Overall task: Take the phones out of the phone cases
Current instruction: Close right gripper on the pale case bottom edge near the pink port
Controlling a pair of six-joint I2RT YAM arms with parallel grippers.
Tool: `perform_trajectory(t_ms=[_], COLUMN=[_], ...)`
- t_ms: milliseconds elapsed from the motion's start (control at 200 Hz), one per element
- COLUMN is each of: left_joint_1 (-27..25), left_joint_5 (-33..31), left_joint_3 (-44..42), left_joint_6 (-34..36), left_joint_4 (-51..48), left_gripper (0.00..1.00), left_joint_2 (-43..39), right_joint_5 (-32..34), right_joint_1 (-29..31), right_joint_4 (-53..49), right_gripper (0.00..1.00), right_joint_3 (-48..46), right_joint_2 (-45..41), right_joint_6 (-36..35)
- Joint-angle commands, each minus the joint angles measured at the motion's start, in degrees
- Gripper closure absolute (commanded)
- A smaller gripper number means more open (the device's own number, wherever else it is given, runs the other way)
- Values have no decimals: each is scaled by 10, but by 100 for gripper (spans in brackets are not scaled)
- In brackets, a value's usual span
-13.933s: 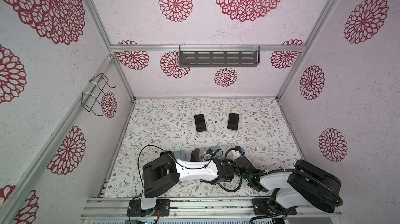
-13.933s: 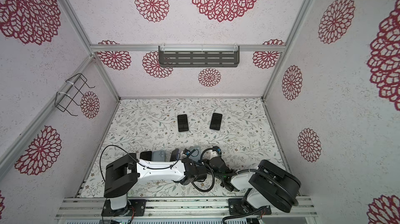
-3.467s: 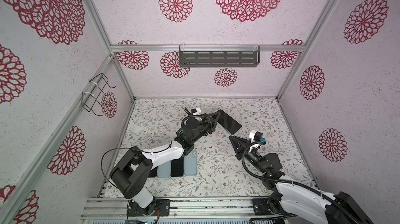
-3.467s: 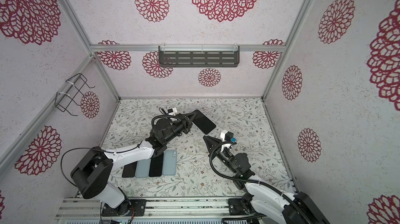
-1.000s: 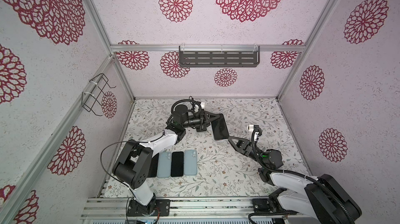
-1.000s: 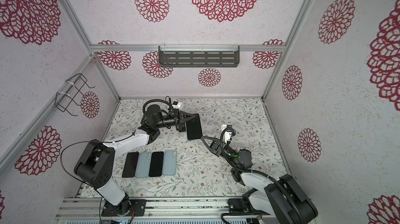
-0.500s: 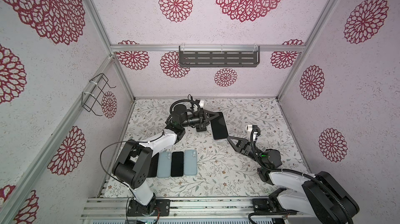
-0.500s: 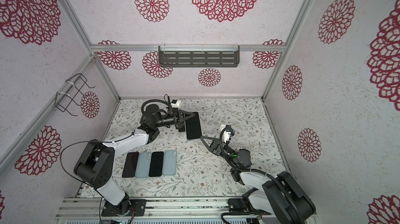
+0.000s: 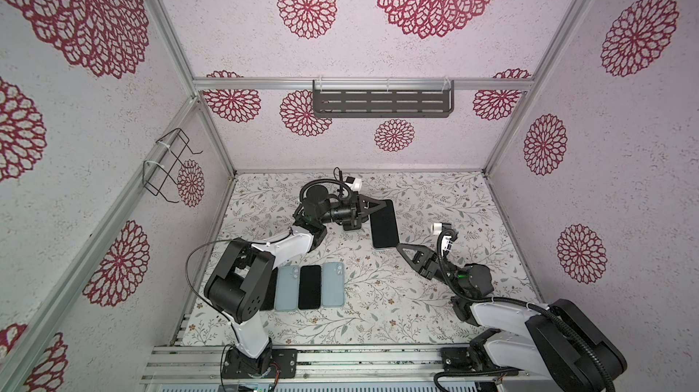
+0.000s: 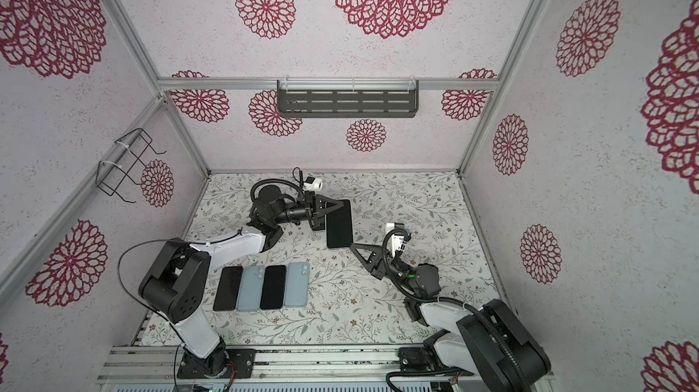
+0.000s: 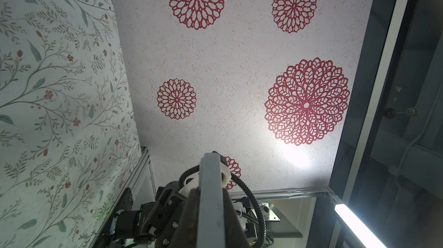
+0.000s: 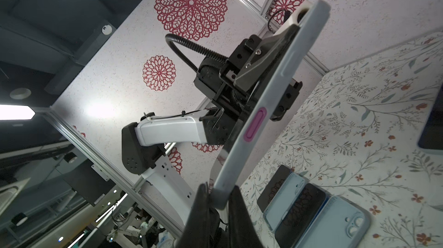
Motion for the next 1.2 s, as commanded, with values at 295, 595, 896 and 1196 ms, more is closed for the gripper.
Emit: perform_trajectory(t_ms=[295,595,896,1196], left_joint_1=[-24,-20,-9,-10], left_joint_5=[-15,-22,-16,-14], left_joint_3=[15,9,16,26], left_joint_6=[-82,-92,-81,-81], left_joint_4=[36,58,44,37], left_gripper=[100,100,100,100], left_joint_2=[5,-6,-19,-15], right_joint_5=[-175,-153,-106,-66], right_joint_1=[-40,-71,-67,-61], right_joint_4=[59,42,-98,11], right_gripper=[100,86,36,41], right_joint_3=[46,51,37,60], right_joint_2=[-14,-15,-100,-47], right_joint_6=[-174,-119,-36,127])
